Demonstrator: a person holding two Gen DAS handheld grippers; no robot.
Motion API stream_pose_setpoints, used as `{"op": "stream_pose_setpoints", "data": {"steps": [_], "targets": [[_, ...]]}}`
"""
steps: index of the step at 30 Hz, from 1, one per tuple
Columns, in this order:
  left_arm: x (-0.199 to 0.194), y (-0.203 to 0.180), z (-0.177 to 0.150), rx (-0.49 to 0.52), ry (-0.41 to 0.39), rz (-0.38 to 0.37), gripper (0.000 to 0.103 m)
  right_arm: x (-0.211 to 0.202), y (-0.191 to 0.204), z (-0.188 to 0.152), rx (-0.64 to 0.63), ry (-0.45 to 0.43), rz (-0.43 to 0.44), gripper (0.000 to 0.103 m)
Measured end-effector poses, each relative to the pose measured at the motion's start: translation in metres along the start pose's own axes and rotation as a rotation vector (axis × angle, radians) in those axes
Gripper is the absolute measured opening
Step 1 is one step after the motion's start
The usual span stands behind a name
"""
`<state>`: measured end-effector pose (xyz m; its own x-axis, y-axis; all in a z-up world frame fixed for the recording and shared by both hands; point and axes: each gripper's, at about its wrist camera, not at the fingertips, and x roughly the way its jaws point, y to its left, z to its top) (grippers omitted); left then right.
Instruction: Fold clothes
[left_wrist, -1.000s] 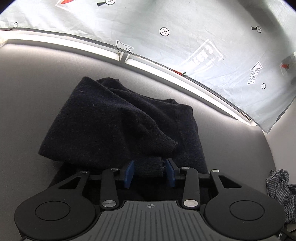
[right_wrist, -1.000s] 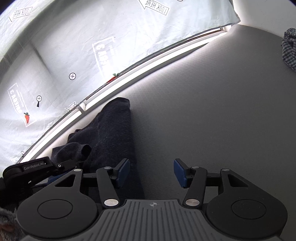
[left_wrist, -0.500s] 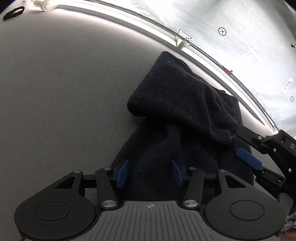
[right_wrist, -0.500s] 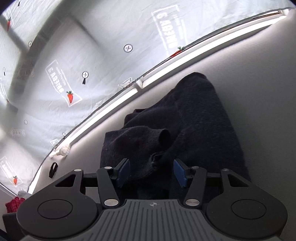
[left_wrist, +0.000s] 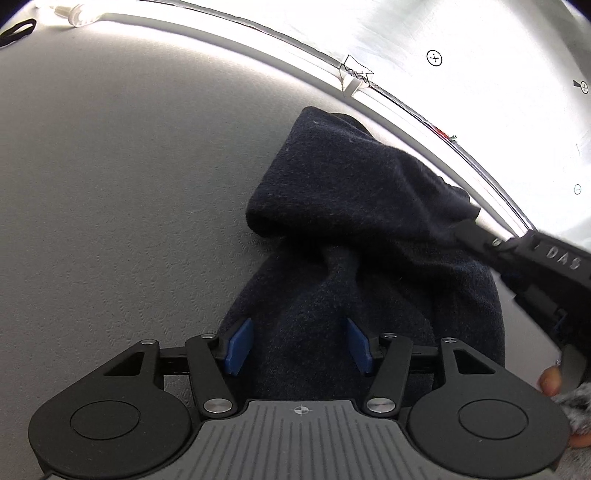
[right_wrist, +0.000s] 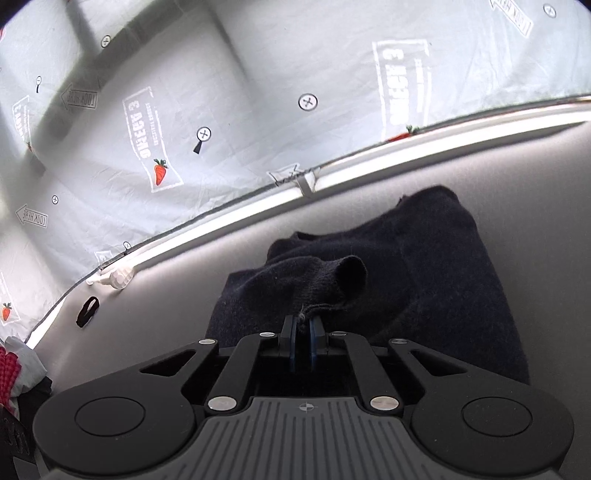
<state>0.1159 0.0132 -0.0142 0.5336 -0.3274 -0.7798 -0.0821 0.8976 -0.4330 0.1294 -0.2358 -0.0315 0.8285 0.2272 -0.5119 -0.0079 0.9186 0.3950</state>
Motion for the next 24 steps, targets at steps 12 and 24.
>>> {"op": "stream_pose_setpoints", "data": {"steps": [12, 24], "targets": [[-0.002, -0.015, 0.002, 0.041, -0.002, 0.023, 0.078, -0.018, -0.066, 0.031, 0.027, -0.059, -0.176, 0.008], [-0.001, -0.014, 0.006, 0.060, 0.024, 0.025, 0.077, 0.001, -0.111, 0.002, 0.156, 0.120, -0.227, 0.023]]}}
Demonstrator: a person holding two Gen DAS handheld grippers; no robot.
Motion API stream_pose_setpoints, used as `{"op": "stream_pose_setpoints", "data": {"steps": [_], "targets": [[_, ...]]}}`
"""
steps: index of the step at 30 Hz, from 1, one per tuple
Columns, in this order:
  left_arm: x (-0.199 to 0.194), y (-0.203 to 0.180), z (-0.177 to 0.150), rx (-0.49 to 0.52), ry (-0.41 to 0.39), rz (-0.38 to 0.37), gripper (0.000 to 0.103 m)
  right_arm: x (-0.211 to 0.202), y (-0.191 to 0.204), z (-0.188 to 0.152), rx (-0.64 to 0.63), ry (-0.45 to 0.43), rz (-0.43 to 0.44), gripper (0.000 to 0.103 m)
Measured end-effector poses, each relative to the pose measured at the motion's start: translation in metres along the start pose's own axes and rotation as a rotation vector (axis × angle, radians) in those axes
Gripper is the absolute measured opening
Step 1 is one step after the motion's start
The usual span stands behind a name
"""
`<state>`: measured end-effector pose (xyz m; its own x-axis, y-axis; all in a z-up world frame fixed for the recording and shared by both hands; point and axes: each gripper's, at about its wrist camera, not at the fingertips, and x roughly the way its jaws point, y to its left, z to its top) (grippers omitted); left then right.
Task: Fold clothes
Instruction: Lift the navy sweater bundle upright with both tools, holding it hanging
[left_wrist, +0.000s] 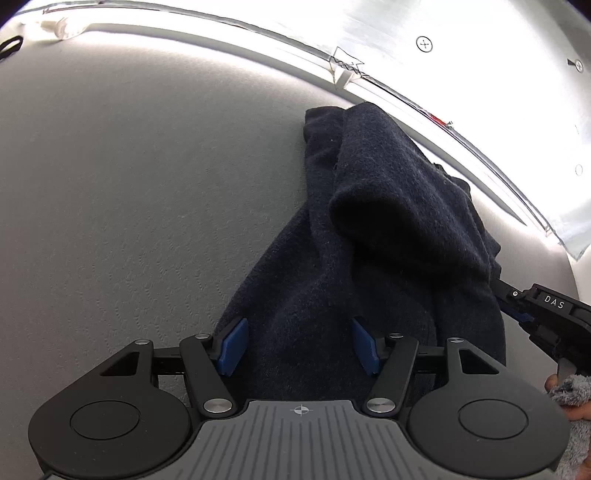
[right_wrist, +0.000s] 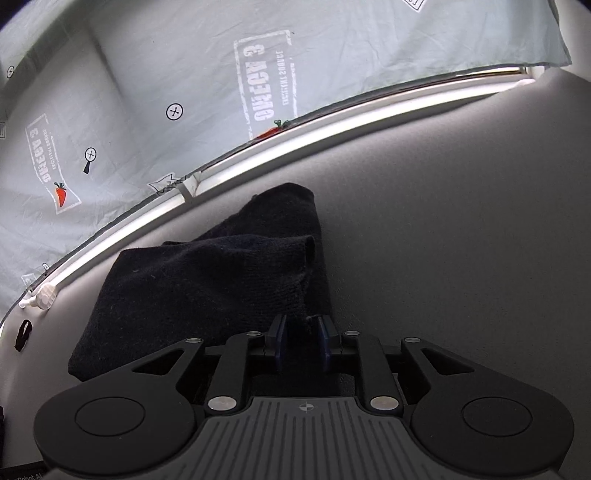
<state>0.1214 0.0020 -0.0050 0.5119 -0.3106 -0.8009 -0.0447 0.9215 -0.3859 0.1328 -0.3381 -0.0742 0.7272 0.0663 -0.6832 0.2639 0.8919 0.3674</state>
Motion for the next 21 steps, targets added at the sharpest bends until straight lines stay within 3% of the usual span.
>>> {"op": "stream_pose_setpoints", "data": {"steps": [1, 3, 5, 14, 21], "targets": [[0.000, 0.001, 0.000, 0.001, 0.002, -0.001, 0.077, -0.002, -0.005, -0.001, 0.014, 0.008, 0.000, 0.025], [-0.004, 0.005, -0.002, -0.002, 0.013, -0.007, 0.077, -0.009, -0.018, -0.005, 0.062, 0.025, 0.023, 0.039], [-0.008, 0.011, -0.004, 0.000, 0.022, -0.012, 0.077, -0.019, -0.034, -0.011, 0.127, 0.043, 0.066, 0.044], [-0.027, 0.045, -0.011, 0.029, 0.090, -0.110, 0.078, -0.059, -0.094, -0.077, 0.331, 0.207, 0.277, 0.044], [-0.030, 0.059, -0.023, 0.029, 0.217, -0.240, 0.082, -0.071, -0.076, -0.100, 0.235, 0.320, 0.342, 0.044]]}}
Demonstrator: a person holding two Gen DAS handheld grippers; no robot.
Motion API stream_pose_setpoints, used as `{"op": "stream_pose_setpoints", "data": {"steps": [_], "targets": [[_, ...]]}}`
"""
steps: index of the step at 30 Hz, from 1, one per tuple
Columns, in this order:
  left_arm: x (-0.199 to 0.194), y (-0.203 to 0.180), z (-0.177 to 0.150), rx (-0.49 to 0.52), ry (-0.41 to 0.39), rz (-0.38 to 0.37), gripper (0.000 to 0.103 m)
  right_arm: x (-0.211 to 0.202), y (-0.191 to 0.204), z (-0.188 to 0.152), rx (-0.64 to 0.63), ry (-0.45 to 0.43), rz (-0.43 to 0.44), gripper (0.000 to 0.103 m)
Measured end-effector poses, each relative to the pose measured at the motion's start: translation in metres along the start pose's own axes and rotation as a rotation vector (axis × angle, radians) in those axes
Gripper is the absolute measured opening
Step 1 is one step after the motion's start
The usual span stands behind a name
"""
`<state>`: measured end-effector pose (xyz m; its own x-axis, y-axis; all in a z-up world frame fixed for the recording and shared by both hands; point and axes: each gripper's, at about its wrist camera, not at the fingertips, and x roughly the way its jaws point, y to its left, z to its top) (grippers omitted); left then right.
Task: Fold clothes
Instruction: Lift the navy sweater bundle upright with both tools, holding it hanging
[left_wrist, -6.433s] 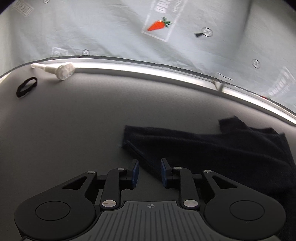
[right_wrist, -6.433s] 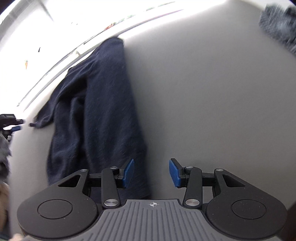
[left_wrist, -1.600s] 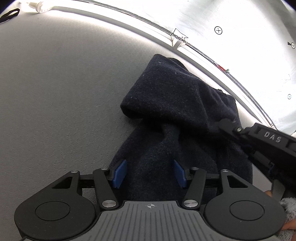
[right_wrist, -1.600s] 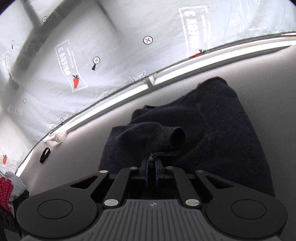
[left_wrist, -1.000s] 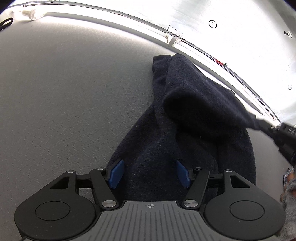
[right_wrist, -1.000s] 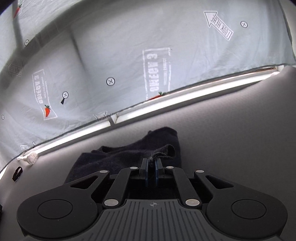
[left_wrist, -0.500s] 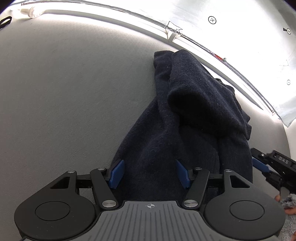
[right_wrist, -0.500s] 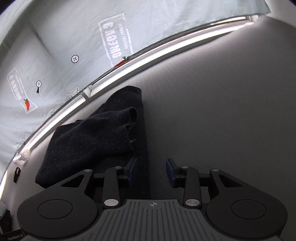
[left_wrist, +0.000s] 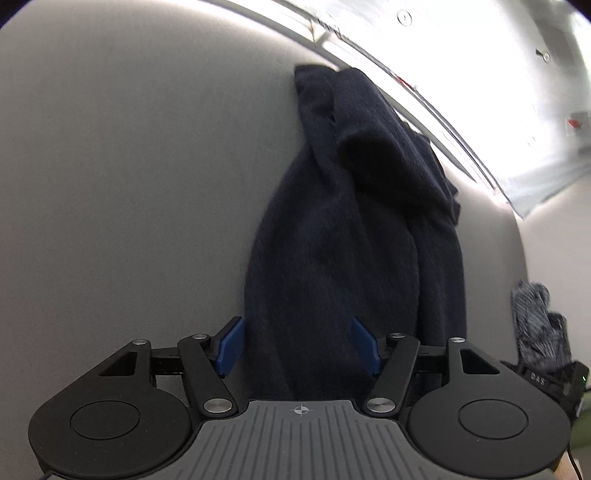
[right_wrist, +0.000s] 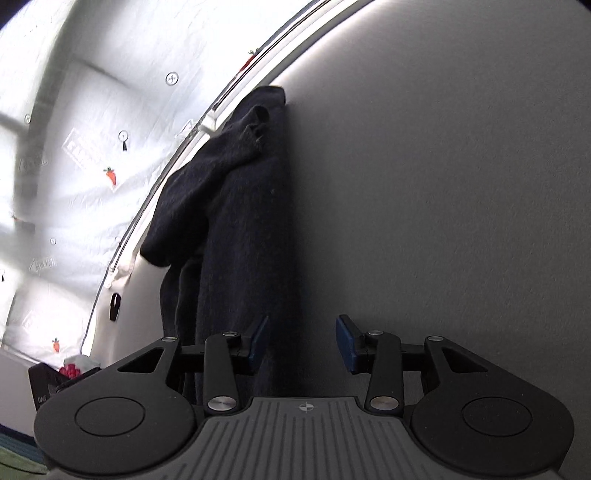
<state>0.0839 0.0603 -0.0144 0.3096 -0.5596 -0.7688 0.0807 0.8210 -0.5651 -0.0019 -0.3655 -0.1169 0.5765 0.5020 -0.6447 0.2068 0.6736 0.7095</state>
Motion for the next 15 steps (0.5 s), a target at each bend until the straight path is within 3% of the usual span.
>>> {"op": "stream_pose_setpoints", "data": {"steps": [6, 8, 15], "targets": [[0.006, -0.008, -0.010, 0.014, 0.031, -0.065, 0.087, 0.015, 0.019, -0.007, -0.030, 0.067, 0.024, 0.045], [0.008, -0.009, -0.014, -0.005, 0.036, -0.105, 0.095, 0.016, 0.020, -0.007, -0.015, 0.080, 0.037, 0.045], [0.018, -0.016, -0.021, -0.017, 0.093, -0.161, 0.095, 0.023, 0.021, -0.010, 0.040, 0.133, 0.083, 0.047]]}}
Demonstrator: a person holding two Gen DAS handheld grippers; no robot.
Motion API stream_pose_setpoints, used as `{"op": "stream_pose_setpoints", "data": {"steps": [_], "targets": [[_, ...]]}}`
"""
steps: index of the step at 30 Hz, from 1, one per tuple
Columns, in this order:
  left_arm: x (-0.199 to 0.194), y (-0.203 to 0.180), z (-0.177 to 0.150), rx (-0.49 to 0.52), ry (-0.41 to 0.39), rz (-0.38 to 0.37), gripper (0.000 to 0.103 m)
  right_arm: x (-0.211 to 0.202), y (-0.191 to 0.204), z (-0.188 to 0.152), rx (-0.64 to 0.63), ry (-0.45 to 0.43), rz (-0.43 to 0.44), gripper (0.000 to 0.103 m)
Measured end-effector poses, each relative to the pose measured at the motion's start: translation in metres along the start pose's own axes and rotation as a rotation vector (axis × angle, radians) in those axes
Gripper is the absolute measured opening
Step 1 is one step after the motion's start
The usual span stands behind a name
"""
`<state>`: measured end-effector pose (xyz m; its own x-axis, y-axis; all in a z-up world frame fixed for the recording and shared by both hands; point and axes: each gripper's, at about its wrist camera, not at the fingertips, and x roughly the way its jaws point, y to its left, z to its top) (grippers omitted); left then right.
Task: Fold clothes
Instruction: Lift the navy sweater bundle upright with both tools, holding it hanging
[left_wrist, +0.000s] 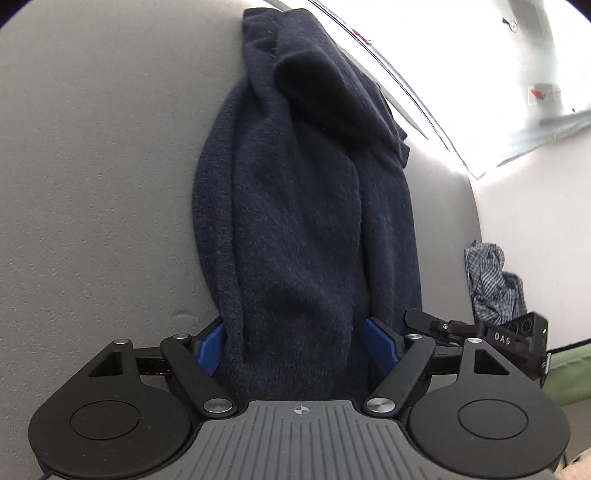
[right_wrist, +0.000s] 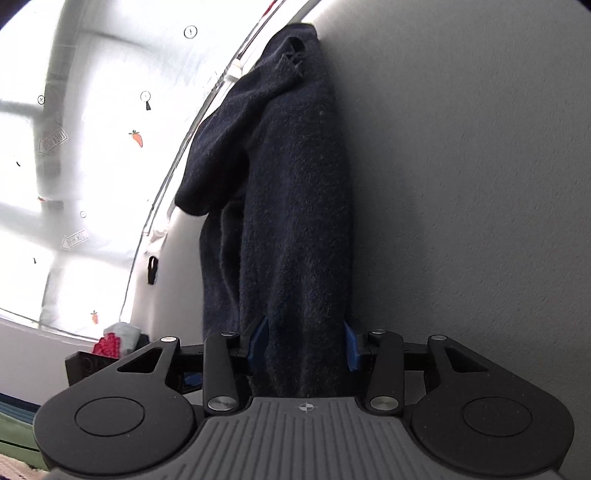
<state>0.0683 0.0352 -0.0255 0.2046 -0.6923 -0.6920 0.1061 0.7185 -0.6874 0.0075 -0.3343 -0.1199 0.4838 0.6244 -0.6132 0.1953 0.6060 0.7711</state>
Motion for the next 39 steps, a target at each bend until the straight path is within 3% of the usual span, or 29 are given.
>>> {"op": "stream_pose_setpoints", "data": {"steps": [4, 6, 7, 9, 12, 15, 19, 25, 29, 31, 34, 39], "targets": [[0.000, 0.007, 0.003, -0.064, 0.018, -0.016, 0.092, 0.010, 0.008, 0.002, 0.002, 0.048, -0.001, 0.046], [0.000, 0.007, 0.004, -0.085, 0.026, 0.018, 0.064, 0.010, 0.013, 0.003, -0.017, 0.052, -0.035, 0.041], [0.000, 0.005, 0.004, -0.097, 0.028, 0.055, 0.055, 0.011, 0.016, 0.003, -0.027, 0.053, -0.053, 0.033], [-0.003, 0.008, 0.003, -0.184, 0.026, 0.136, 0.026, 0.007, 0.020, 0.004, -0.040, 0.059, -0.071, 0.025], [-0.006, 0.012, 0.001, -0.252, 0.028, 0.168, 0.018, -0.001, 0.023, 0.006, -0.050, 0.068, -0.078, 0.019], [-0.012, 0.006, -0.003, -0.257, 0.016, 0.192, 0.017, -0.015, 0.026, 0.007, -0.053, 0.065, -0.080, 0.015], [-0.019, -0.008, -0.012, -0.238, 0.036, 0.211, 0.016, -0.029, 0.030, 0.000, -0.046, 0.068, -0.079, 0.015], [-0.023, -0.012, -0.044, -0.215, 0.091, 0.236, 0.017, -0.045, 0.025, -0.032, -0.063, 0.096, -0.144, 0.016], [-0.017, -0.004, -0.056, -0.172, 0.108, 0.228, 0.026, -0.050, 0.017, -0.043, -0.066, 0.091, -0.190, 0.028], [-0.014, -0.007, -0.056, -0.106, 0.127, 0.206, 0.030, -0.052, 0.013, -0.044, -0.074, 0.102, -0.195, 0.039], [-0.012, -0.010, -0.056, -0.042, 0.150, 0.174, 0.045, -0.051, 0.008, -0.044, -0.102, 0.139, -0.197, 0.040], [-0.008, -0.017, -0.057, -0.007, 0.187, 0.102, 0.083, -0.051, 0.006, -0.047, -0.088, 0.169, -0.152, 0.040]]}}
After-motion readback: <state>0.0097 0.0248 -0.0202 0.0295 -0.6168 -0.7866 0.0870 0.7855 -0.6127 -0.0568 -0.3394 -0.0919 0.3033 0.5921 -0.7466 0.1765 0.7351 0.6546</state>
